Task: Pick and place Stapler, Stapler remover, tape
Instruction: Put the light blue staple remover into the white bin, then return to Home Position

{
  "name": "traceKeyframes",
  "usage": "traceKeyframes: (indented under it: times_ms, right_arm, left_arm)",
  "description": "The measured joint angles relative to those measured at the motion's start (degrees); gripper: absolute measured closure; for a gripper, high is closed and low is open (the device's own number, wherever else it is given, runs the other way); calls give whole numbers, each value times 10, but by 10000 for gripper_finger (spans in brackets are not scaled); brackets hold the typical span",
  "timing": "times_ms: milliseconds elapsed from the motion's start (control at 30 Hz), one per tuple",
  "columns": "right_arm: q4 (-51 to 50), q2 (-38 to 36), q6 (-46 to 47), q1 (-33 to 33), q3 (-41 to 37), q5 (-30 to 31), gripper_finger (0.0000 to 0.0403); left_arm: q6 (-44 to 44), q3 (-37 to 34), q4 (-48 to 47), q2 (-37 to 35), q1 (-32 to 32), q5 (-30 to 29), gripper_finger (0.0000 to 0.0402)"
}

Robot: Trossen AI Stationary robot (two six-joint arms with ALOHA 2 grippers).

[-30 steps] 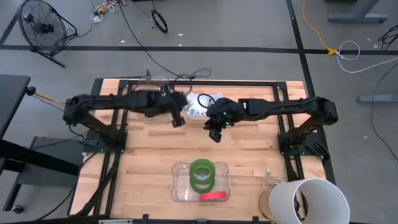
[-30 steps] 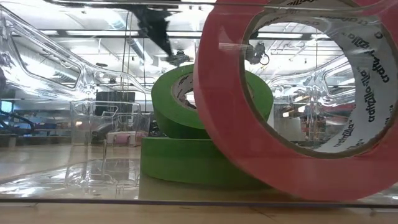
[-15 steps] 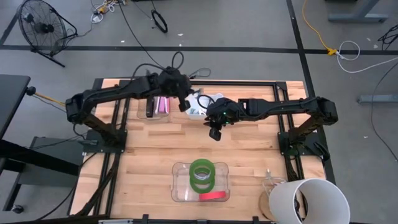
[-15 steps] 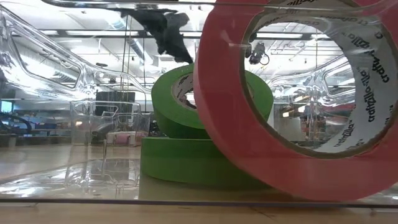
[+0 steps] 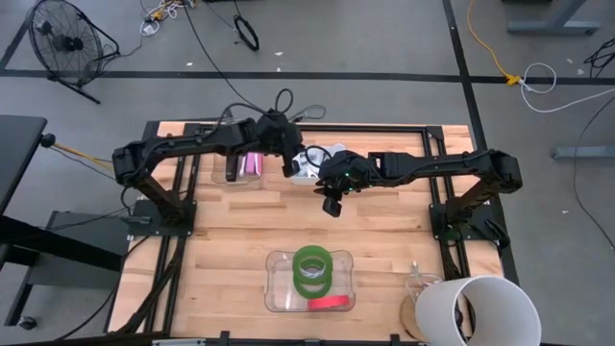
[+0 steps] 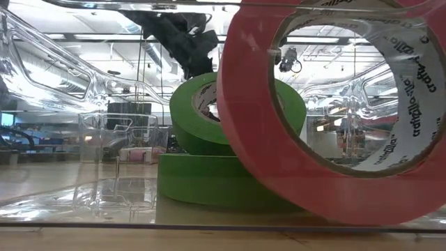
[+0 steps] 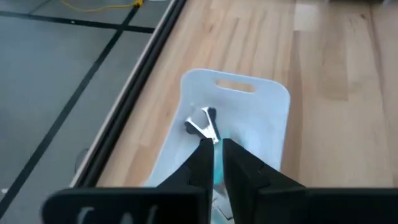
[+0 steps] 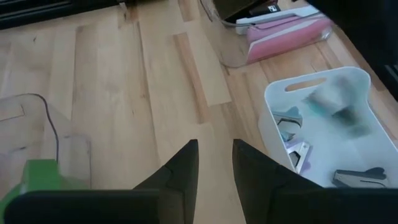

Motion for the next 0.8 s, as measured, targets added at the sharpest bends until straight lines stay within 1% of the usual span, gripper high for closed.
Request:
traceKeyframes:
  times_ms: [133,267,367,567,800]
  right_arm:
    - [1,0,0,0,0,4,303]
    - [2,0,0,0,0,9,303]
    - [4,0,5,0,0,9,303]
    - [9,0,58,0,0,9,303]
    - [43,0,60,0,0,9,303]
  left_arm:
    - [-1,0,15,0,1,-2,348]
    - [1,0,18,0,0,-2,339]
    - [-5,0,18,0,0,-1,338]
    - [-31,0,18,0,-1,-1,342]
    - [-32,0,18,0,-1,-1,341]
